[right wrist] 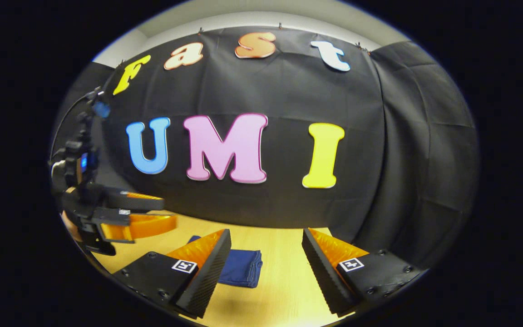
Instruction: Grasp the waist and the cuffs of the jeans and fold them to make the two legs overlap; first hold the waist and fold one-third of the jeans toward the cuffs, then hold the cuffs and fold the remaining one-third in the same direction to finish folding.
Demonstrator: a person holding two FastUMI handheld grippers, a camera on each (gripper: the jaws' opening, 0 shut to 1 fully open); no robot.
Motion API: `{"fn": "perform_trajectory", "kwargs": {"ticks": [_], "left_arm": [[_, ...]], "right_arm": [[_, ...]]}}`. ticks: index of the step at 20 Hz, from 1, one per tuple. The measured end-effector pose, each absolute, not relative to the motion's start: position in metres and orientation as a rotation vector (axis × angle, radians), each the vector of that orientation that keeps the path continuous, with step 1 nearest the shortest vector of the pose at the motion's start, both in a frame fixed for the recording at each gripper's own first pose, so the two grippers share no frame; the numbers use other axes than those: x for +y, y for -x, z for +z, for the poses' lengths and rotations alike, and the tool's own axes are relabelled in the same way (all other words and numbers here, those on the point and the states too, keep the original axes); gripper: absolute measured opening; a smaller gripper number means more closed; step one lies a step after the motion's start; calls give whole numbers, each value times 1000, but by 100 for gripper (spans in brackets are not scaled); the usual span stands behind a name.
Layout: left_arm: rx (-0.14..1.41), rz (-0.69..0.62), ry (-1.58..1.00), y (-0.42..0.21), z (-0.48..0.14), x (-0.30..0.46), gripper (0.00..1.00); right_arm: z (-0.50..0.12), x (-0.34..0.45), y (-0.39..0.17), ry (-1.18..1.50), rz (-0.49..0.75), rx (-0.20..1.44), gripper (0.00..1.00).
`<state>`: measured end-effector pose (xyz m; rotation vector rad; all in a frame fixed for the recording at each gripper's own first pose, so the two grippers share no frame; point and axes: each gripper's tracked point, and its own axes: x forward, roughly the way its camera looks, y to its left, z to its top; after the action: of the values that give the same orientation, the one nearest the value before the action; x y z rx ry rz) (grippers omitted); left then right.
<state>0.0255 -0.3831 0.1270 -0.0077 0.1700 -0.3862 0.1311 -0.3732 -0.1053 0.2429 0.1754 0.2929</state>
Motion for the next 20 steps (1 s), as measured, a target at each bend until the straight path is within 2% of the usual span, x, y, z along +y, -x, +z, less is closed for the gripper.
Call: {"fn": "perform_trajectory", "kwargs": {"ticks": [2, 3, 4, 7, 9, 10, 13, 14, 15, 16, 17, 18, 19, 20], "left_arm": [[132, -312, 59, 34, 139, -354, 96], [113, -274, 75, 59, 141, -343, 100], [92, -231, 78, 81, 141, -331, 96], [35, -120, 64, 136, 149, -310, 96], [37, -80, 27, 160, 150, -309, 92], [39, -50, 20, 169, 152, -305, 96], [-5, -3, 58, 182, 172, -311, 96], [16, 23, 65, 185, 169, -310, 96], [21, 19, 77, 187, 170, -315, 96], [9, -23, 82, 188, 171, -328, 96], [9, -49, 60, 188, 170, -336, 93], [35, -37, 16, 189, 164, -336, 96], [37, -7, -19, 191, 166, -329, 92], [15, 2, -29, 187, 171, -328, 95]], "right_arm": [[-78, -382, -111, -210, 271, 115, 96], [-67, -387, -100, -192, 259, 91, 96], [-59, -390, -86, -173, 242, 71, 95], [-37, -392, -47, -144, 231, 11, 100], [-31, -392, -31, -156, 243, -4, 94], [-31, -388, -25, -181, 258, -2, 96], [-19, -397, -22, -171, 243, -93, 96], [-25, -402, -24, -156, 243, -76, 95], [-30, -399, -19, -161, 270, -73, 94], [-33, -395, -17, -168, 282, -74, 96], [-38, -395, -17, -171, 285, -61, 95], [-47, -396, -17, -169, 296, -38, 94], [-51, -397, -15, -168, 300, -26, 94], [-53, -401, -16, -169, 291, -28, 96]]}}
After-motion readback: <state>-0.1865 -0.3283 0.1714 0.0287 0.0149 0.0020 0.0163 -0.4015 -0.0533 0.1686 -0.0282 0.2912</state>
